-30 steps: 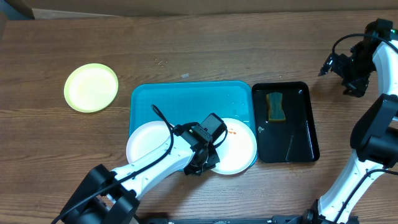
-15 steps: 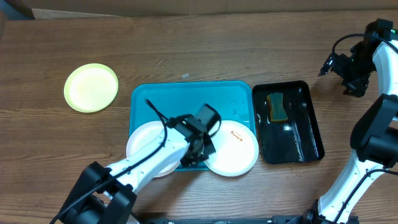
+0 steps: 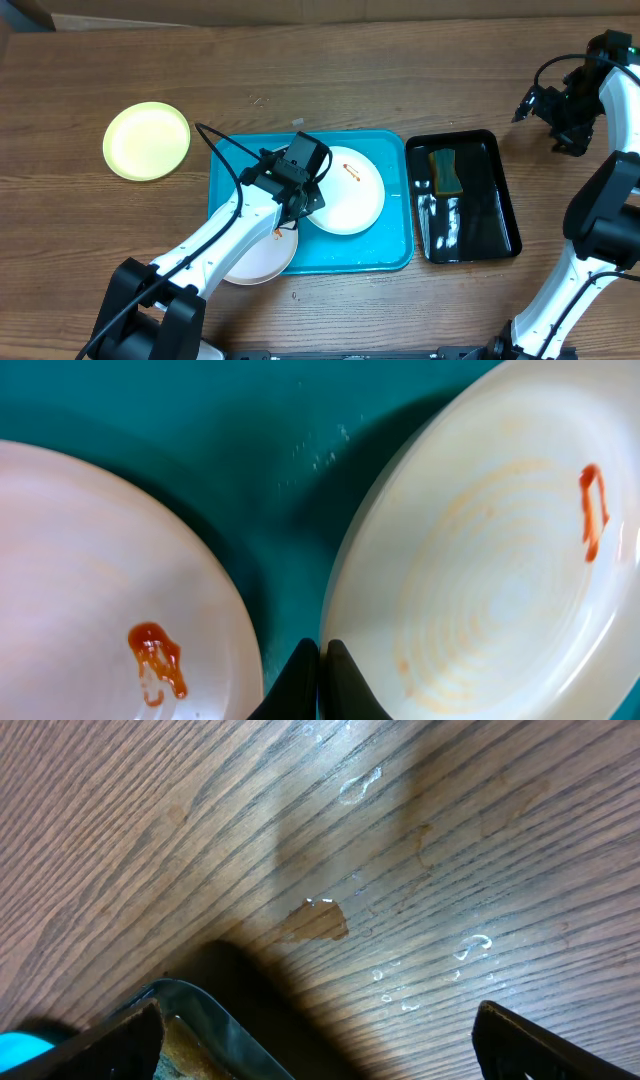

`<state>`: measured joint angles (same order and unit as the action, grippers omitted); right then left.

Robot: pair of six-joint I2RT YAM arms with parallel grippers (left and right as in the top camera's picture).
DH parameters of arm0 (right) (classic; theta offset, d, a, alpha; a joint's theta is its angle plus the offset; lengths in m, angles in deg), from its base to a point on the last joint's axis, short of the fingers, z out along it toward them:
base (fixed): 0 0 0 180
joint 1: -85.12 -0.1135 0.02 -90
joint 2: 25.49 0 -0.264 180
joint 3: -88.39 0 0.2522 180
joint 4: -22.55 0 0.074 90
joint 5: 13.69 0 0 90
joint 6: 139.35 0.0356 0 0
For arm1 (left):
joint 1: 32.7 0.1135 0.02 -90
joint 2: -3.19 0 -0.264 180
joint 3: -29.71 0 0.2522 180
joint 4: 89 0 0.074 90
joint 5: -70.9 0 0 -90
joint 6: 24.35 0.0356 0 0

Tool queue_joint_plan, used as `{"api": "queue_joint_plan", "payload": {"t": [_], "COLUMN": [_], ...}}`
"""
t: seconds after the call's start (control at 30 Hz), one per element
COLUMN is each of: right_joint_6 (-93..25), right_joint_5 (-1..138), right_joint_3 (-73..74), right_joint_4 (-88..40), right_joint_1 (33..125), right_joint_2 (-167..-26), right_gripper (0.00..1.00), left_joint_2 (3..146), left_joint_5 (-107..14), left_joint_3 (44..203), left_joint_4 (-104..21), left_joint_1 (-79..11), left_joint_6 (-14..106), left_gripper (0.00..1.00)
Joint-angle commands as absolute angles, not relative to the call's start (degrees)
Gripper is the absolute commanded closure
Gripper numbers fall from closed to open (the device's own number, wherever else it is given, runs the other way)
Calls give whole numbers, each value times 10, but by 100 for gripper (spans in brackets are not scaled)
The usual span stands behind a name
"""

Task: Clean dirty plates on tray and stack at the side
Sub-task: 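Lower the right gripper into the black tray and grasp the sponge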

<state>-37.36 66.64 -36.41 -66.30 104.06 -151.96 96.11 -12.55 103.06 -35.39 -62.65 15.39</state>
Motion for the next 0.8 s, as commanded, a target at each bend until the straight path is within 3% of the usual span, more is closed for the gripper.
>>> {"api": "queue_joint_plan", "payload": {"t": [0.0,0.4,0.57,0.6,0.67,0.73,0.77], "right_joint_6": [-373,-373,-373,-373,-372,-337,-319], "right_joint_5": [666,661,588,585,586,623,644], "right_joint_3": [-372,-372,-372,-373,-374,-371,-370], "right_joint_4": [-662,-615,-639,-642,-666,-703,-717], "right_joint_1": [1039,1039,1039,1039,1040,1041,1041], "right_joint_2": [-1496,-1496,-1496,-1496,-1496,-1496,-1496], "right_gripper": [0,0,0,5,39,81,92], "left_joint_2": [969,1011,1022,1023,1025,1026,1026], "left_joint_5": [-81,-81,-82,-82,-82,-82,-82], "left_joint_3": [1042,1042,1043,1042,1042,1042,1042], "left_joint_4": [-371,-438,-457,-457,-455,-455,-455], "left_joint_1": [-625,-624,-623,-623,-623,-623,-623], "left_joint_6": [176,235,239,239,239,240,240], "left_gripper": [94,91,87,85,83,80,79]}}
